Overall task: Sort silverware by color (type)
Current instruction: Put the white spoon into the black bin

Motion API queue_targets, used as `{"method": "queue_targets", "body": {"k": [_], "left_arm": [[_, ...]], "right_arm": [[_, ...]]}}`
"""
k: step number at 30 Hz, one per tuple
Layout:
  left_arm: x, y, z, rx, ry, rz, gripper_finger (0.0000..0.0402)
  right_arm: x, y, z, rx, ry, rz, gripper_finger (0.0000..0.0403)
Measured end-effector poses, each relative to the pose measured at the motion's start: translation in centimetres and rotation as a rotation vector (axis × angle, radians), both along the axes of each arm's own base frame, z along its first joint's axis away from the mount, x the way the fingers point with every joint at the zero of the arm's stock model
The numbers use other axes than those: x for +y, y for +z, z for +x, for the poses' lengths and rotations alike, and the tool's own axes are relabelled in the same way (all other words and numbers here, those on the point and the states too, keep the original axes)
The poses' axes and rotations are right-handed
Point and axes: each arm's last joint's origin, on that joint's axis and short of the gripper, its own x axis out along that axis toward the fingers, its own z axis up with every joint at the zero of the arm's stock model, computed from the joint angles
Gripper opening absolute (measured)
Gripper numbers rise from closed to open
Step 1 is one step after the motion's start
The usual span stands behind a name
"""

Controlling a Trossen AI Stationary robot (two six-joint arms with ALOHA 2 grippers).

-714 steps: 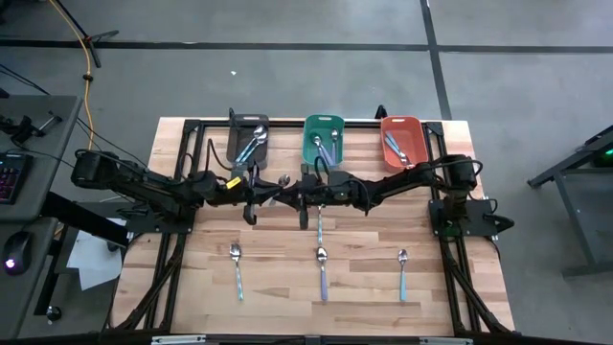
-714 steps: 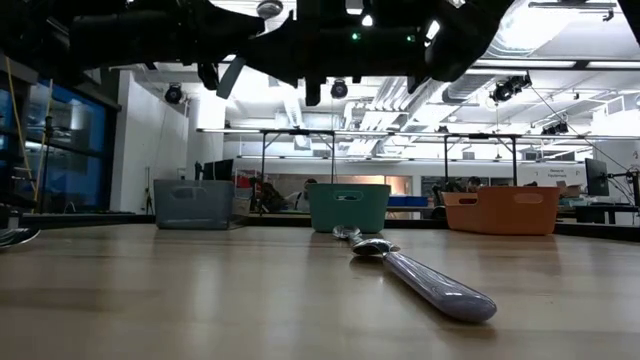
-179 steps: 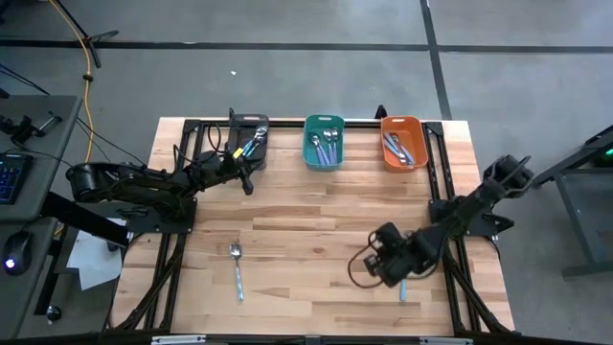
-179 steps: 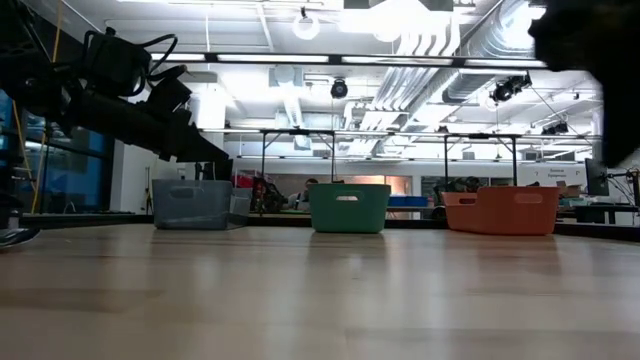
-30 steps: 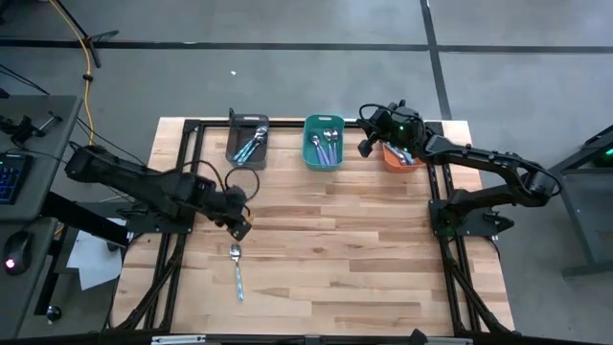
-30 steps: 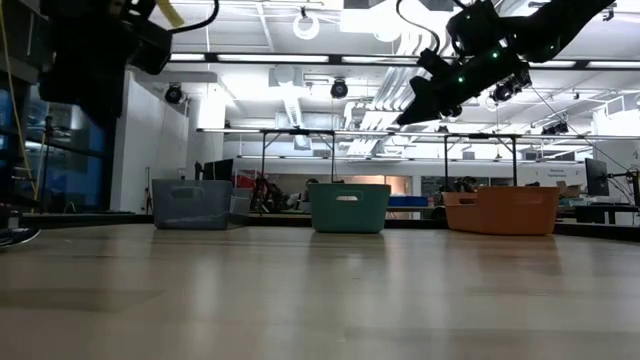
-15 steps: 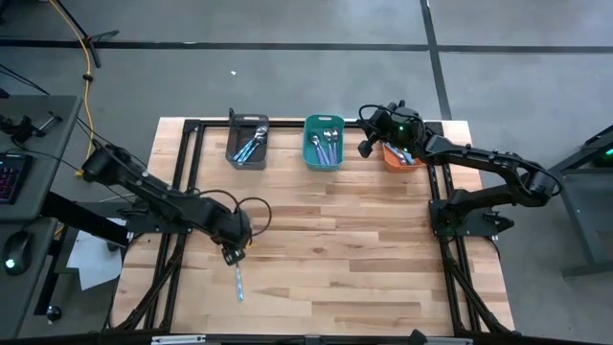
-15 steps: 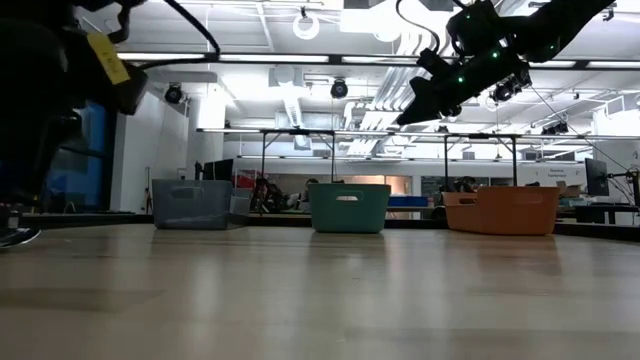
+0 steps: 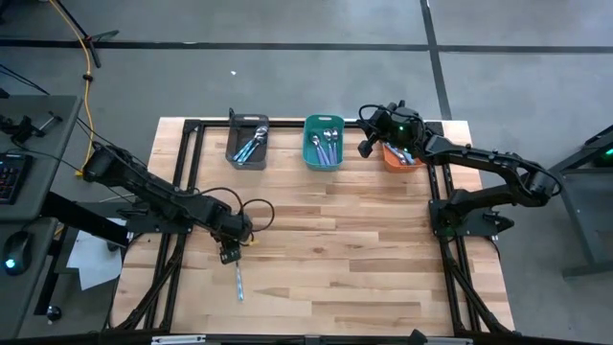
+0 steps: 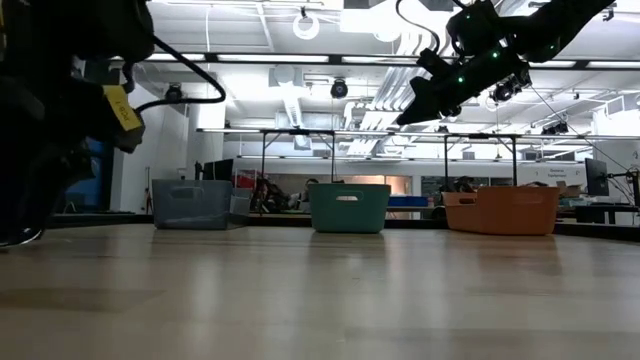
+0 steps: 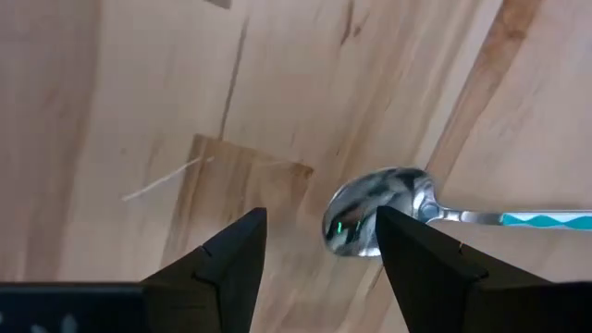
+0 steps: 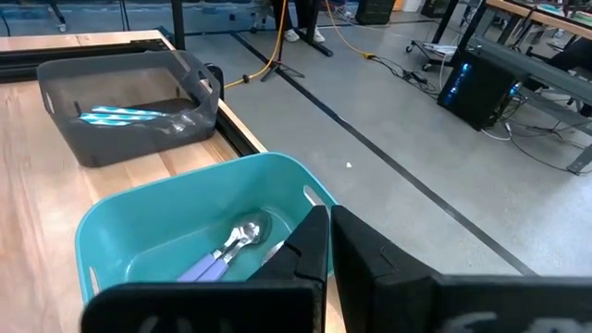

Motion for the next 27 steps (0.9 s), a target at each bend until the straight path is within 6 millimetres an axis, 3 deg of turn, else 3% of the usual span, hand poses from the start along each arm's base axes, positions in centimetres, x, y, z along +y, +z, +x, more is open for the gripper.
{"method": "queue_targets", "body": {"k": [8,22,27], "left_arm": [[-0.02,-0.94,-0.46,-0.028,-0.048,-0.027,0.0183],[-0.30,-0.84,-0.21,-0.067,-0.132,-0.074,0.0020],[-0.30,-0.43,-0.03,-0.085,-0.133,-0.060,0.0008]], "right_arm": [[0.00,0.00,0.00,0.000,0.000,0.000,0.0000],[0.00,0.00,0.00,0.000,0.000,0.000,0.0000],[0.00,0.01,0.00,-0.002,-0.001,0.002,0.0000]]}}
